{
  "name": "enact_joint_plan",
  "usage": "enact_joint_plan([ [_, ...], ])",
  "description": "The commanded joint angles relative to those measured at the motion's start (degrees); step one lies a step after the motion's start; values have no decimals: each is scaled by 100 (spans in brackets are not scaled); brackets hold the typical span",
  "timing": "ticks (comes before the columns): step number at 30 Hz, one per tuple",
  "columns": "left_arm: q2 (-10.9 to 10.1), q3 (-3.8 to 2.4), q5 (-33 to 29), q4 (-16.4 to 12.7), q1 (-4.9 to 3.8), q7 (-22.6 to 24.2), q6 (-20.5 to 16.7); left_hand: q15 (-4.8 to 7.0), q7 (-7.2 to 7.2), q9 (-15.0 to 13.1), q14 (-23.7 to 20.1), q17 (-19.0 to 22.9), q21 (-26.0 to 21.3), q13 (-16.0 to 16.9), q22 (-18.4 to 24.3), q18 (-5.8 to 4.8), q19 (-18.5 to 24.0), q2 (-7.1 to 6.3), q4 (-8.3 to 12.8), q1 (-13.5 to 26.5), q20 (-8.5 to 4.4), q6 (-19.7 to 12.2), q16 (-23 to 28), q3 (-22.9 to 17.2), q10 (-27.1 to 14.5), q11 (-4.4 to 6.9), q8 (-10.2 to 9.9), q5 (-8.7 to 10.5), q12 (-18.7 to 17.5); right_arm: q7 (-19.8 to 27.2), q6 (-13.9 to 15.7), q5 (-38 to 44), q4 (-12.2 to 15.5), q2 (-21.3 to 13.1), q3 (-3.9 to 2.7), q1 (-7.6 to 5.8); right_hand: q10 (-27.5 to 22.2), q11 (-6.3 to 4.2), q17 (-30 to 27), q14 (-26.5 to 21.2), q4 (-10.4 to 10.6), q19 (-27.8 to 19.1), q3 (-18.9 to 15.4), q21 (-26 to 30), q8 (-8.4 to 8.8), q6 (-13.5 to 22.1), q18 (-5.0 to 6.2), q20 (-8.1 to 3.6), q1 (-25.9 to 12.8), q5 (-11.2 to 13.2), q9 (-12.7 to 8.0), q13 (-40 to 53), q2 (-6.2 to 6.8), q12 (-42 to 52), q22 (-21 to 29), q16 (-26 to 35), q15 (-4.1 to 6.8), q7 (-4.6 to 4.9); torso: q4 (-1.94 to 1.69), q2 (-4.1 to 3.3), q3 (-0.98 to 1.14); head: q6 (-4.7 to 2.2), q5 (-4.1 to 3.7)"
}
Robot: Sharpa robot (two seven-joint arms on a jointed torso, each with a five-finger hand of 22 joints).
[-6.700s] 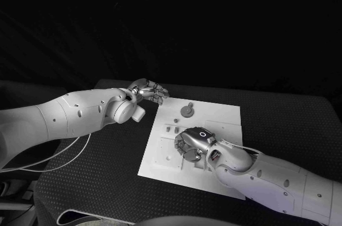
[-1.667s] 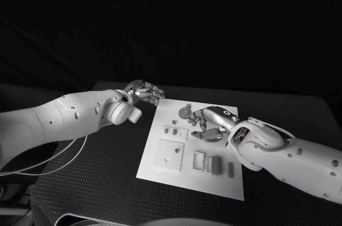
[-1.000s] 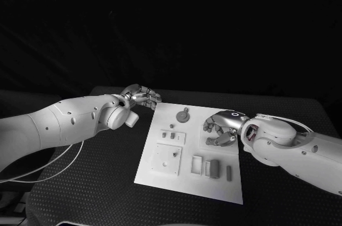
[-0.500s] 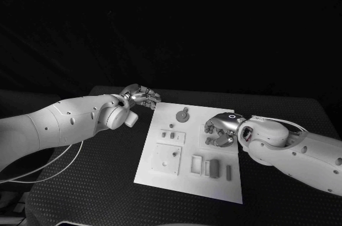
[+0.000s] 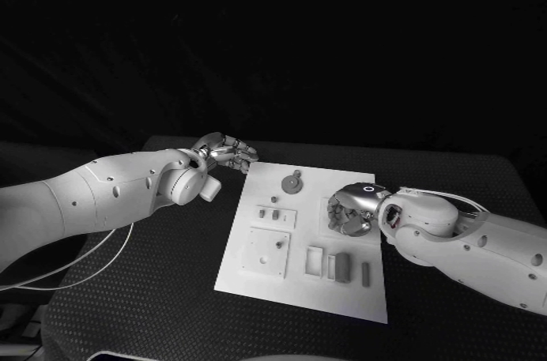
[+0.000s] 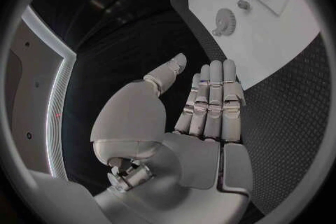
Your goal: Assemble the parts on the task board
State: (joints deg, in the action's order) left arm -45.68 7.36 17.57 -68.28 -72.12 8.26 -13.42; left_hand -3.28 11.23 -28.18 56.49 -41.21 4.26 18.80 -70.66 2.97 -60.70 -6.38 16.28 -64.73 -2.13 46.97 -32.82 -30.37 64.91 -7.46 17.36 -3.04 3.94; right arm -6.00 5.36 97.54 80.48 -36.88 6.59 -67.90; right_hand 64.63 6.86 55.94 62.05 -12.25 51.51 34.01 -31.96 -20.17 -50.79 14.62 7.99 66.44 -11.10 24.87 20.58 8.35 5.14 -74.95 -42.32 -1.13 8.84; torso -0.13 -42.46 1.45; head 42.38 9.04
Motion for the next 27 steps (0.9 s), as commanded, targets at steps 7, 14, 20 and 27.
enact_joint_plan([
  [7, 15, -3, 12, 7, -5, 72, 69, -16, -6, 7, 27, -11, -31, -8, 6, 44, -38, -8, -26, -10, -13, -32, 32, 4, -26, -10, 21, -33, 20, 110, 61, 72, -69, 112, 0, 126, 164, -43, -39, 57, -97, 57, 11, -52, -59, -133, 38, -31, -31, 22, 22, 17, -217, 48, -121, -85, 77, -15, -7, -1, 3, 38, 23],
  [14, 22, -2, 12, 15, -4, 71, 74, -16, -4, 8, 27, -13, -32, -9, 7, 43, -37, -6, -26, -9, -12, -35, 34, 3, -29, -12, 20, -33, 19, 98, 102, 73, -77, 118, 0, 136, 189, -50, -54, 68, -134, 73, 17, -62, -60, -153, 38, -40, -38, 20, 23, 17, -237, 39, -120, -102, 84, -17, -2, 2, 0, 53, 34],
  [20, 17, -2, 12, 12, -4, 71, 69, -16, -3, 8, 27, -15, -32, -9, 7, 44, -37, -5, -26, -9, -13, -37, 36, 2, -30, -12, 20, -33, 19, 51, 279, 204, -64, 107, 0, 146, 425, -131, -95, 167, -309, 175, 104, -132, -140, -358, 38, -83, -15, 16, 71, 52, -565, 79, -123, -204, 157, -94, 1, 2, 0, 57, 39],
  [27, 23, -2, 12, 15, -4, 74, 65, -16, -3, 9, 27, -16, -32, -9, 7, 44, -37, -3, -26, -9, -13, -39, 37, 1, -31, -13, 21, -33, 19, -25, 536, 299, 1, 82, 0, 155, 733, -243, -158, 325, -179, 366, 802, -229, -209, -603, 38, -156, 52, 15, 159, 168, -517, 135, -125, -329, 258, -191, -1, 3, -3, 50, 37],
])
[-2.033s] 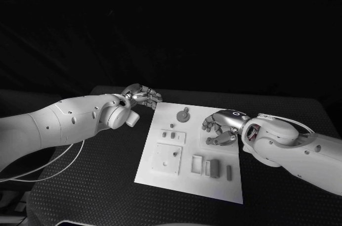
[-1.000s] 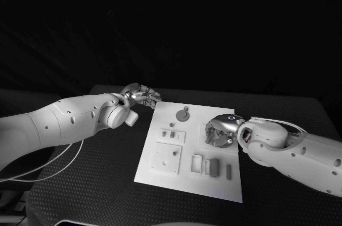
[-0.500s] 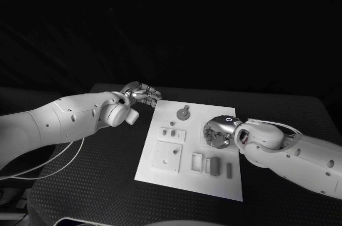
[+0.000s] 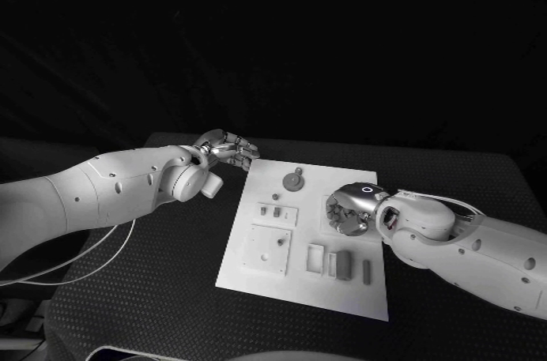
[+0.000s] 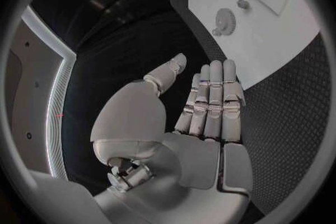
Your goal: Assemble the parts on the task board
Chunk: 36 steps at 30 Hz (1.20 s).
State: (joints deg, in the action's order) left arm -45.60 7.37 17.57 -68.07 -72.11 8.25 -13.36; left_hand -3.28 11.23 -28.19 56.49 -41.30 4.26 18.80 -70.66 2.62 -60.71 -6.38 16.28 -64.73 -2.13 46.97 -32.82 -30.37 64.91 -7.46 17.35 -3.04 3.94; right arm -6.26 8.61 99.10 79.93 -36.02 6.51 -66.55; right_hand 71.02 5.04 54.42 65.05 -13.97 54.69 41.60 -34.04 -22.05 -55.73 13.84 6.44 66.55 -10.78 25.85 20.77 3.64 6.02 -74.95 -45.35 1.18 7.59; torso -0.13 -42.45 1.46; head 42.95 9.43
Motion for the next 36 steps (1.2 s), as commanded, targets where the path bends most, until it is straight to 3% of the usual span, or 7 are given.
enact_joint_plan([
  [1, 16, -3, 11, -4, -5, 76, 59, -16, -3, 9, 27, -7, -32, -9, 7, 78, -37, -3, -26, -9, -13, -39, 37, 0, -31, -13, 21, -33, 19, -11, 237, 147, 70, -12, 7, 20, 111, -70, -9, 41, -19, 68, 61, -38, -26, -124, 116, -11, 39, -17, 70, 162, -47, 48, -126, -39, 37, -73, -4, 2, -4, -7, -3],
  [6, 17, -3, 11, 8, -5, 77, 54, -16, -2, 9, 27, -8, -32, -10, 8, 79, -37, -1, -24, -11, -13, -40, 39, -1, -33, -13, 21, -33, 18, -36, 361, 119, 145, -65, 1, 20, 152, -87, -19, 74, -39, 111, 100, -74, -36, -162, 116, -32, 24, -15, 93, 195, -40, 50, -127, -68, 57, -89, -1, 5, -6, -17, 0],
  [19, 28, -3, 11, 16, -5, 74, 44, -16, -1, 10, 28, -13, -33, -10, 8, 79, -36, -1, -21, -16, -13, -43, 43, -5, -35, -14, 23, -33, 18, 197, 643, -359, 419, -88, -154, 0, 172, -97, -28, 94, -51, 143, 132, -102, -36, -180, 116, -49, 17, -15, 108, 218, -34, 44, -126, -88, 71, -98, -5, 1, -6, -31, 43],
  [28, 66, -3, 11, 43, -6, 81, 46, -16, -1, 10, 29, -16, -33, -10, 9, 78, -35, -2, -20, -17, -12, -45, 46, -6, -35, -14, 25, -33, 19, 391, 594, -678, 619, 382, -158, 15, 170, -99, -34, 103, -62, 163, 147, -121, -27, -175, 116, -60, 10, -13, 115, 228, -48, 30, -127, -99, 76, -96, 2, -1, -2, -41, 88],
  [36, 134, -3, 11, 81, -6, 81, 61, -16, 0, 11, 29, -19, -33, -11, 9, 78, -35, 1, -20, -16, -12, -46, 49, -8, -36, -15, 26, -33, 19, 442, 660, -556, 489, 895, -143, 234, 161, -97, -38, 107, -76, 167, 152, -130, -18, -166, 116, -65, 0, -13, 119, 234, -62, 17, -127, -106, 76, -92, 9, 9, -9, -79, 73],
])
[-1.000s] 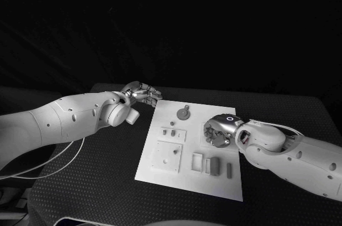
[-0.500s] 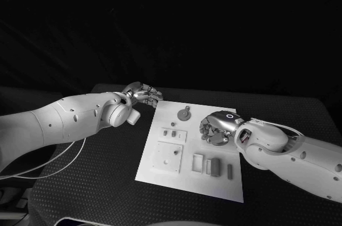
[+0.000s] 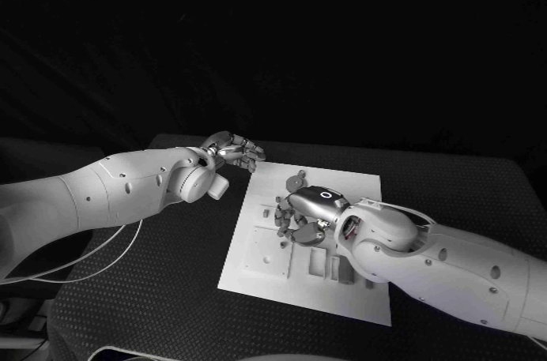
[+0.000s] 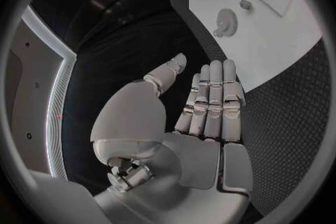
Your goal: Assemble the parts on the task board
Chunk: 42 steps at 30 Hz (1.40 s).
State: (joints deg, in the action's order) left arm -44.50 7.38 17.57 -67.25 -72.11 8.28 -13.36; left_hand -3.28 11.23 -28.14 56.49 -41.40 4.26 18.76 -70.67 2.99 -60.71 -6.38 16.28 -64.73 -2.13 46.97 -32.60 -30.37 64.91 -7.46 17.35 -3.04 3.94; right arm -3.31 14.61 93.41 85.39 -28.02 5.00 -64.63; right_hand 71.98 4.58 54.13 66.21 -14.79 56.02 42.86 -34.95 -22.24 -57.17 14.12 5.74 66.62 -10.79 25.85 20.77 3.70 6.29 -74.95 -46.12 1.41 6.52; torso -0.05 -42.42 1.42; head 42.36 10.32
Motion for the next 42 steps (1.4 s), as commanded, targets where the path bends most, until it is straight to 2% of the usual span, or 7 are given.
enact_joint_plan([
  [1, 34, -4, 12, 1, -6, 75, 67, -16, 0, 6, 29, -9, -33, -7, 10, 40, -35, 1, -21, -16, -12, -46, 27, -8, -36, -15, 26, -33, 19, 157, 50, 30, -83, 159, 27, 70, 64, -50, -9, -8, 3, 35, 26, -41, 2, -21, 88, 4, -7, -12, 119, 235, -69, -11, -127, -31, 53, 16, -6, 4, -4, -26, -17],
  [6, 57, 0, 12, 13, -6, 63, 77, -17, 0, 6, 29, -11, -33, -7, 10, 40, -35, 1, -21, -14, -12, -48, 29, -8, -36, -15, 27, -32, 20, 194, 39, 99, -212, 374, 121, 220, 60, -49, -11, -5, -10, 40, 29, -49, 7, -16, 88, 0, -13, -11, 123, 239, -77, -19, -128, -37, 53, 18, -14, -1, -4, -20, 5],
  [11, 66, 0, 12, 15, -6, 64, 91, -17, 0, 7, 29, -13, -33, -7, 10, 40, -34, 2, -21, -14, -11, -49, 31, -8, -37, -15, 27, -32, 20, 202, 8, 195, -360, 520, 133, 404, 57, -48, -13, -5, -19, 41, 30, -53, 11, -13, 88, -1, -18, -11, 125, 242, -82, -25, -128, -40, 52, 20, -13, -3, -4, 1, 44],
  [14, 78, 1, 12, 27, -5, 67, 93, -17, 1, 7, 28, -13, -33, -7, 10, 40, -34, 3, -21, -13, -11, -49, 32, -8, -37, -15, 28, -32, 20, 212, -28, 229, -440, 577, 133, 458, 57, -48, -13, -5, -24, 42, 31, -55, 12, -12, 88, -2, -19, -11, 126, 243, -84, -27, -128, -42, 52, 20, -7, -4, 3, 7, 58],
  [18, 82, 1, 12, 30, -5, 67, 99, -18, 1, 7, 28, -14, -33, -7, 11, 40, -34, 5, -22, -12, -11, -50, 33, -8, -37, -16, 28, -32, 20, 222, -58, 271, -563, 654, 136, 495, 57, -48, -13, 2, -38, 48, 31, -65, 14, -12, 88, -6, -26, -10, 130, 249, -90, -32, -129, -53, 54, 21, -19, -2, 2, 26, 67],
  [30, 81, 1, 12, 37, -5, 62, 111, -18, 2, 8, 28, -17, -34, -8, 11, 39, -33, 6, -24, -8, -10, -53, 37, -7, -39, -16, 29, -32, 20, 107, 22, 463, -722, 714, 150, 543, 72, -58, 36, 38, -101, 99, 34, -169, 31, -20, 88, -38, -64, -11, 161, 289, -104, -64, -139, -203, 69, 19, -12, -3, 3, 62, 103],
  [42, 75, 1, 12, 42, -5, 58, 117, -19, 3, 9, 28, -21, -34, -8, 12, 39, -32, 8, -25, -4, -10, -56, 41, -7, -41, -17, 30, -32, 20, 64, -264, 584, -757, 689, 155, 545, 79, -60, 53, 31, -114, 100, 42, -208, 36, -28, 88, -46, -67, -11, 173, 304, -101, -76, -140, -260, 71, 17, -9, -3, 2, 96, 122],
])
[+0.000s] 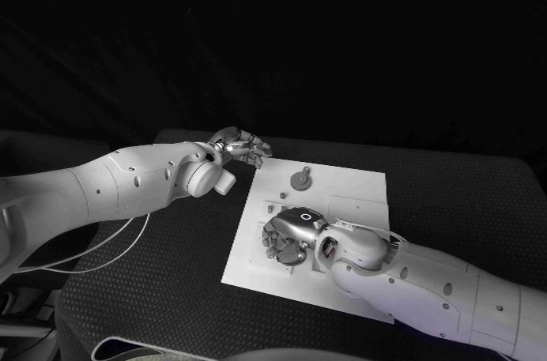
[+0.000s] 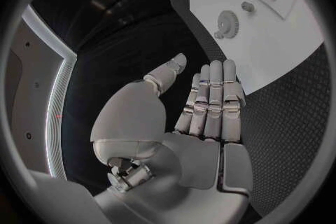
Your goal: Assemble the parts on the task board
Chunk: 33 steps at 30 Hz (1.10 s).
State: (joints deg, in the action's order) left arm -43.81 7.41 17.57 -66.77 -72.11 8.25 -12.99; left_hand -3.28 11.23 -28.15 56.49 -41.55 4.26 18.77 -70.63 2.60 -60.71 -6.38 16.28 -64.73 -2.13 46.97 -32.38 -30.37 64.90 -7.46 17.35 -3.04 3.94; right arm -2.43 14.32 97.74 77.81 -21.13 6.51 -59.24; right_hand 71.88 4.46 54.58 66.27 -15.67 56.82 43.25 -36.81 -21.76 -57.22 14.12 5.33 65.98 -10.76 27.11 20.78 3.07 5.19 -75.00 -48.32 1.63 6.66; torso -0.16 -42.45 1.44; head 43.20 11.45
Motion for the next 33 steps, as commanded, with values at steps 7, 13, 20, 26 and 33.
enact_joint_plan([
  [7, 6, -3, 11, -7, -5, 59, 88, -19, 3, 10, 28, -8, -34, -10, 8, 79, -32, 9, -26, -2, -10, -57, 21, -6, -42, -17, 31, -32, 20, -20, -325, 165, -10, 4, 26, 6, 96, -50, 14, 21, -32, 22, 6, -42, -10, -26, 88, -9, -6, -13, 53, 312, -41, 31, -136, -66, 52, 1, 1, 1, -3, 14, 9],
  [13, 6, -3, 11, -1, -5, 57, 92, -20, 4, 11, 28, -10, -34, -10, 9, 78, -31, 12, -27, 1, -9, -59, 23, -6, -43, -18, 32, -32, 19, -35, -346, 213, -32, -8, 33, 6, 99, -51, 16, 17, -35, 20, 7, -51, -9, -28, 88, -10, -8, -13, 56, 316, -42, 29, -135, -77, 52, 0, 2, 1, -2, 30, 14],
  [20, 12, -3, 11, 2, -5, 58, 93, -20, 4, 11, 28, -12, -34, -10, 9, 79, -31, 14, -29, 3, -9, -60, 25, -6, -44, -18, 33, -32, 19, -47, -348, 366, -48, 18, 70, 6, 100, -52, 17, 14, -38, 18, 8, -58, -7, -29, 88, -11, -10, -13, 59, 319, -42, 26, -135, -86, 53, 0, 3, 0, -2, 39, 18],
  [26, 15, -3, 11, 6, -5, 59, 94, -20, 4, 11, 28, -13, -34, -10, 9, 79, -30, 15, -29, 4, -9, -61, 26, -7, -44, -18, 33, -32, 20, -39, -347, 537, -62, 46, 175, 6, 101, -52, 17, 6, -42, 12, 9, -66, -6, -32, 88, -12, -11, -13, 62, 323, -33, 23, -135, -95, 52, -1, 3, -1, 0, 43, 20],
  [33, 20, -2, 11, 9, -5, 59, 95, -20, 4, 11, 28, -15, -34, -11, 9, 79, -29, 16, -28, 4, -9, -62, 28, -7, -45, -18, 34, -33, 20, -26, -333, 622, -76, 94, 233, 7, 97, -49, 16, -7, -45, 1, 12, -73, -2, -30, 88, -11, -12, -14, 65, 327, -23, 15, -133, -104, 49, -1, 3, 1, -1, 58, 23],
])
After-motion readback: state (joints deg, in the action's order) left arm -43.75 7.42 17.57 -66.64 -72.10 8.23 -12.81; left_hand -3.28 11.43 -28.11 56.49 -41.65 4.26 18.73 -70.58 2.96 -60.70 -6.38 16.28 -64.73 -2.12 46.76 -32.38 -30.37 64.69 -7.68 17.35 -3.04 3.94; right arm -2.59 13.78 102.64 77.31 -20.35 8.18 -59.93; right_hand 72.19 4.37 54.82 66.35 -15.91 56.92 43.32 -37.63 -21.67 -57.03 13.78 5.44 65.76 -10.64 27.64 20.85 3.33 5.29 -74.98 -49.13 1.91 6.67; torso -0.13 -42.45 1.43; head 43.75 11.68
